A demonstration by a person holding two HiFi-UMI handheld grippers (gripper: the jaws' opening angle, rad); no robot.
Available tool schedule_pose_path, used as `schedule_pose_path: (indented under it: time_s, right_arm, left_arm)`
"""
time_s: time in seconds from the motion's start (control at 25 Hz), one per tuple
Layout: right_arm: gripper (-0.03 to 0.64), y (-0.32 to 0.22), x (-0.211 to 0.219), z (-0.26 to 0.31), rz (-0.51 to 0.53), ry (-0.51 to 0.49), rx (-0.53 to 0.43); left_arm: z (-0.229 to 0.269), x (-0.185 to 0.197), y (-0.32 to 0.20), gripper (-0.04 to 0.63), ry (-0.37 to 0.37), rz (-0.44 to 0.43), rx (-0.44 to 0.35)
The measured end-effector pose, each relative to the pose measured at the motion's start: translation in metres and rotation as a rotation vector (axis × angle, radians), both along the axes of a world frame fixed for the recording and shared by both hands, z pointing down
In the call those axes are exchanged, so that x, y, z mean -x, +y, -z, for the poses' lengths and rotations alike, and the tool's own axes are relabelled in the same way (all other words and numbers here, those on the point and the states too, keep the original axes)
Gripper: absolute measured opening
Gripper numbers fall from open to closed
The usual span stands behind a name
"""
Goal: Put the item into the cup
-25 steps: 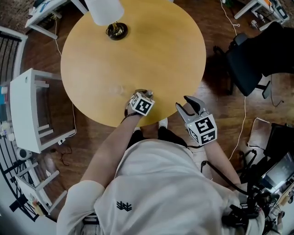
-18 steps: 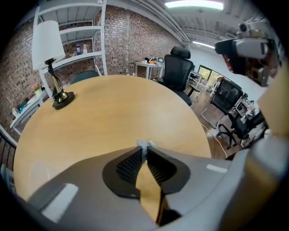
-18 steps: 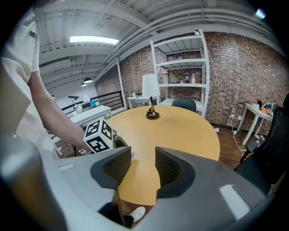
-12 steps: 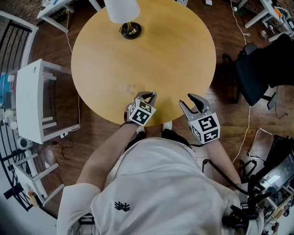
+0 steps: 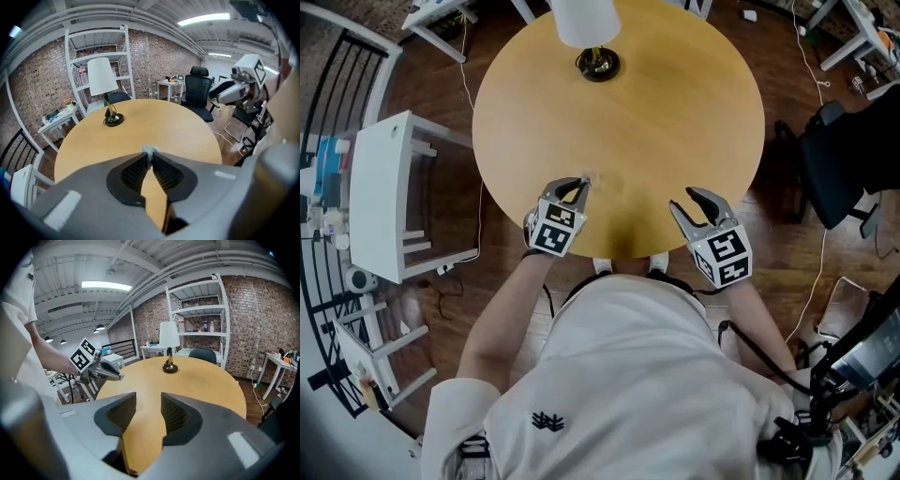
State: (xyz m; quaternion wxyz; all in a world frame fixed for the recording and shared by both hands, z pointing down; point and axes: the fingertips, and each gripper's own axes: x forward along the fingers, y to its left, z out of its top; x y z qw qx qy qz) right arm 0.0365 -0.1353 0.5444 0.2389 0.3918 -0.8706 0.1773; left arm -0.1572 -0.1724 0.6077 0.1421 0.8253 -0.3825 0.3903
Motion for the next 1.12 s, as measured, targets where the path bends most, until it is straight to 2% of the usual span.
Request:
schedule_pose_path:
  time_s: [0.16, 0.56, 0.68, 0.8, 1.12]
  right_arm:
    - [0.169, -0.004, 0.011, 0.002, 0.006, -0.001, -0.007]
    - [0.166, -0.009, 0.007, 0.003, -0.023, 0.008, -0.009]
    - [0.166, -0.009, 0.003, 0.004, -0.031, 0.008, -0.009]
    - [0.166, -0.007, 0.003, 0.005, -0.032, 0.004, -0.007]
    - [0.166, -0.003, -0.004, 0.007, -0.014, -0.004, -0.013]
  left_arm:
    - [-0.012, 0.016, -0.011, 0.017, -0.039, -0.023, 0.011]
    - [-0.057, 0.012, -0.022, 0.018, -0.120, -0.093, 0.096]
    - [-0.064, 0.013, -0.023, 0.037, -0.140, -0.097, 0.111]
    - [-0.067, 0.014, -0.023, 0.096, -0.142, -0.090, 0.118]
    - [-0.056, 0.010, -0.019, 0.103, -0.124, -0.050, 0.094]
